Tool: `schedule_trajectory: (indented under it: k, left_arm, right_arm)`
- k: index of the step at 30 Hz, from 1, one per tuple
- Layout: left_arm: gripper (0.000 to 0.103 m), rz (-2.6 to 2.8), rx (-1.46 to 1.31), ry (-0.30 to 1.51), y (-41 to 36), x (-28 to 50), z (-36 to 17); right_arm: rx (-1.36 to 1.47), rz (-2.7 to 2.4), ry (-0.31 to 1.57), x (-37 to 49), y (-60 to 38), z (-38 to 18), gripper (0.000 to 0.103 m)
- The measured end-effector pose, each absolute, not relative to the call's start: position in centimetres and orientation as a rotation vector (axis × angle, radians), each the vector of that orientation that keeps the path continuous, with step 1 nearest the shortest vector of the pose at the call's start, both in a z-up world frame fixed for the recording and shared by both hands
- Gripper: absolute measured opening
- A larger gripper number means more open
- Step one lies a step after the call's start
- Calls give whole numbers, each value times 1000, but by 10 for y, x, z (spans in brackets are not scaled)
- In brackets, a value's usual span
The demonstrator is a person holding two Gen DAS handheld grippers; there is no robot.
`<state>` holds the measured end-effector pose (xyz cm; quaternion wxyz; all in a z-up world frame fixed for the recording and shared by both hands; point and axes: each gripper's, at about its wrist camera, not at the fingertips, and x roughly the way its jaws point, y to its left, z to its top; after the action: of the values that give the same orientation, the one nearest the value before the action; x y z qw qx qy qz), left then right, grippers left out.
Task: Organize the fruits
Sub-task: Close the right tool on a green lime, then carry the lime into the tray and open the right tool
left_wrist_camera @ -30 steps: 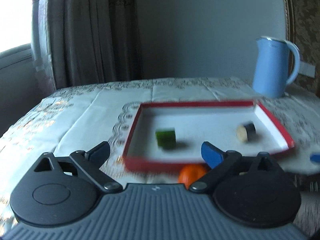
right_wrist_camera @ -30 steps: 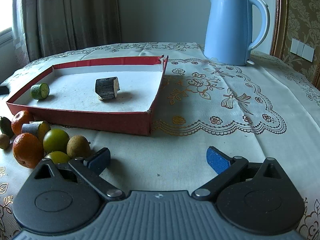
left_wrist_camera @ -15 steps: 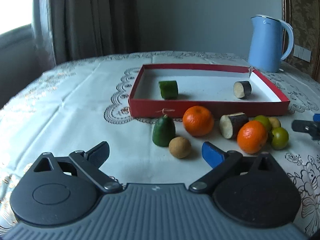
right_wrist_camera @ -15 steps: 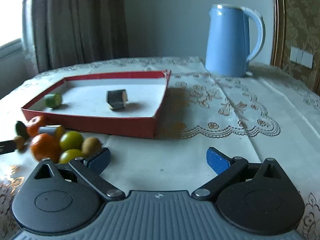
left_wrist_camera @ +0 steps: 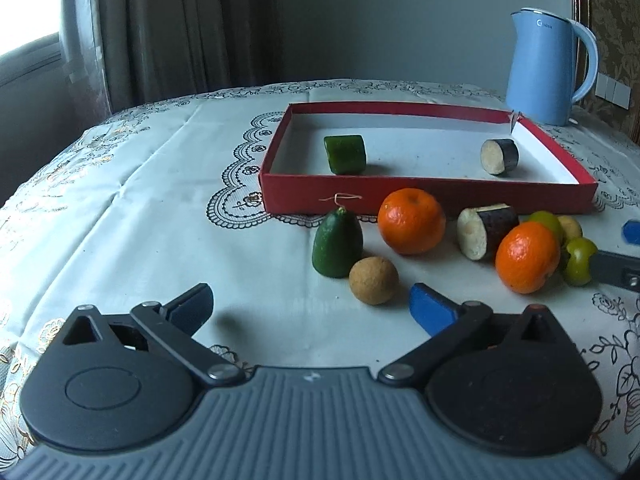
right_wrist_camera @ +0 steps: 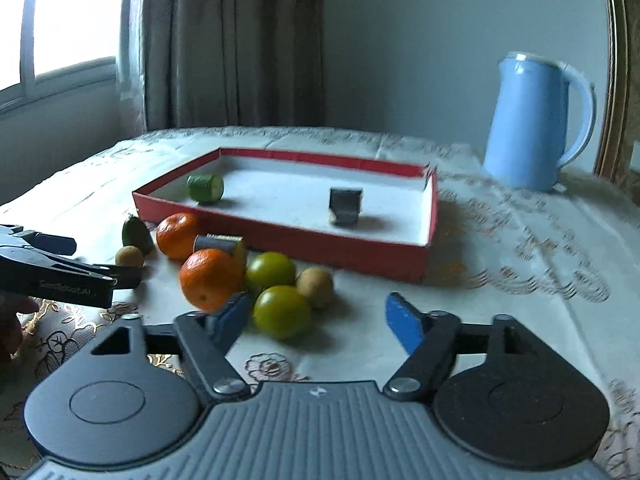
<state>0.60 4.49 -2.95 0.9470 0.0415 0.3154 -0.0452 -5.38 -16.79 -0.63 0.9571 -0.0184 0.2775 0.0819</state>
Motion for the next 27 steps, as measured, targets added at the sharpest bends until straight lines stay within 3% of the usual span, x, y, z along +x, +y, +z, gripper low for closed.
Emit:
schedule_trajectory:
  k: [10,13,27]
  left_arm:
    - [103,-103,43,675,49,11,-32]
    - [103,-103,42,675,49,11,-32]
    - [103,-103,43,675,49,11,-32]
  right_arm:
    - [-13,183,607,-42,-153,-14,48]
    - [-37,178,616,-41,-147,-18,35]
    - [-44,137,564,-48,-157,-11,34]
